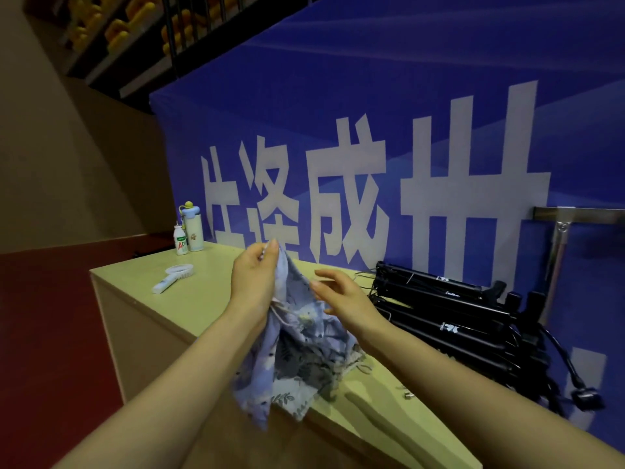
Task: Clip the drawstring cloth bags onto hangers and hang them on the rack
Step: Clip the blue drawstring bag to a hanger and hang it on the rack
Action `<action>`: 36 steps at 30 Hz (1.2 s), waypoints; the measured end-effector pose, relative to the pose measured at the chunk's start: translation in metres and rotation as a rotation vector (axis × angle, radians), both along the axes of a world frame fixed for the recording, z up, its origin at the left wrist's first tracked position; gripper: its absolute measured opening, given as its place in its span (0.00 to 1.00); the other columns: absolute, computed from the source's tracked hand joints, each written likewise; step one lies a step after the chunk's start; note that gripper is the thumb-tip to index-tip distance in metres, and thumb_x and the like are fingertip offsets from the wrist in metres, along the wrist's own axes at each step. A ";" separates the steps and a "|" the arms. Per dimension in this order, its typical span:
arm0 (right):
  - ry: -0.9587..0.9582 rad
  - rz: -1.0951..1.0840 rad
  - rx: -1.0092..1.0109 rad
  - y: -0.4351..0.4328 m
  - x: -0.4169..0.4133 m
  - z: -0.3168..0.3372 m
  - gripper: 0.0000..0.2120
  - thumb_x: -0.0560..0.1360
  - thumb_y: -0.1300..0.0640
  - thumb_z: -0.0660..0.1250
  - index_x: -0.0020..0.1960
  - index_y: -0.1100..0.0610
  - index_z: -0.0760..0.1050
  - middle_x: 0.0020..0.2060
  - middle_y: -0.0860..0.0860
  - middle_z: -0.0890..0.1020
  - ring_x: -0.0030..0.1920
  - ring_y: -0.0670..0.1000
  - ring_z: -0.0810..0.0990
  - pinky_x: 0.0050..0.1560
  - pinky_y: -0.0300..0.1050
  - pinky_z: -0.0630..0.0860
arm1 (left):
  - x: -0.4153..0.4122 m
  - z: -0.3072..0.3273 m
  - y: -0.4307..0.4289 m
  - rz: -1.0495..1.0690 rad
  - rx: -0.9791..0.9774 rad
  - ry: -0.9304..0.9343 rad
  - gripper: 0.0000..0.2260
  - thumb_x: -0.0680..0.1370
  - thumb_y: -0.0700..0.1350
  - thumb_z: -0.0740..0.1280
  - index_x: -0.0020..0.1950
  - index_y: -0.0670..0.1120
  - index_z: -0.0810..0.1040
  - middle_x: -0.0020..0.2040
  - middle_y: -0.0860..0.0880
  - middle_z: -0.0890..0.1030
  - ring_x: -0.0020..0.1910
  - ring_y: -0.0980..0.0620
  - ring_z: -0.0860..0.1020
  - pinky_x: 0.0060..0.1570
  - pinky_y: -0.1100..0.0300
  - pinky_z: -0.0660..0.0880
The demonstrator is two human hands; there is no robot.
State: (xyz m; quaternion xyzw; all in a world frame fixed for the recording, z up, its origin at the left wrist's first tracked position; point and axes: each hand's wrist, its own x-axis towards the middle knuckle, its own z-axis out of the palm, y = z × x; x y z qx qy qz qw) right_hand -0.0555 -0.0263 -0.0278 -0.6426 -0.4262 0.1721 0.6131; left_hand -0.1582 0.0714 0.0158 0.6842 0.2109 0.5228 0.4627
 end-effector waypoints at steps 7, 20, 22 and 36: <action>0.027 0.078 -0.022 0.001 -0.032 0.015 0.21 0.78 0.48 0.63 0.68 0.55 0.70 0.55 0.54 0.78 0.49 0.48 0.77 0.53 0.47 0.73 | -0.048 0.034 -0.035 0.075 0.138 -0.069 0.21 0.79 0.49 0.62 0.29 0.45 0.62 0.27 0.50 0.61 0.28 0.54 0.60 0.29 0.64 0.60; 0.003 0.383 -0.149 -0.017 -0.096 -0.050 0.44 0.64 0.31 0.70 0.53 0.72 0.68 0.54 0.75 0.70 0.52 0.75 0.71 0.58 0.69 0.72 | -0.100 -0.005 -0.041 0.088 0.047 0.017 0.23 0.79 0.48 0.63 0.29 0.48 0.56 0.27 0.49 0.56 0.28 0.51 0.55 0.34 0.57 0.55; -0.031 0.332 -0.160 -0.031 -0.087 -0.059 0.30 0.72 0.39 0.68 0.40 0.69 0.67 0.39 0.69 0.72 0.40 0.64 0.75 0.49 0.54 0.78 | -0.097 -0.021 -0.040 0.050 -0.032 0.068 0.23 0.79 0.49 0.63 0.28 0.48 0.56 0.27 0.48 0.56 0.28 0.50 0.56 0.33 0.57 0.57; -0.411 -0.509 -0.395 -0.126 0.027 -0.089 0.04 0.77 0.57 0.66 0.48 0.50 0.78 0.41 0.45 0.77 0.46 0.48 0.78 0.48 0.46 0.75 | -0.032 -0.067 -0.083 -0.263 -0.030 0.358 0.22 0.81 0.47 0.59 0.30 0.46 0.55 0.28 0.48 0.53 0.27 0.51 0.54 0.32 0.58 0.52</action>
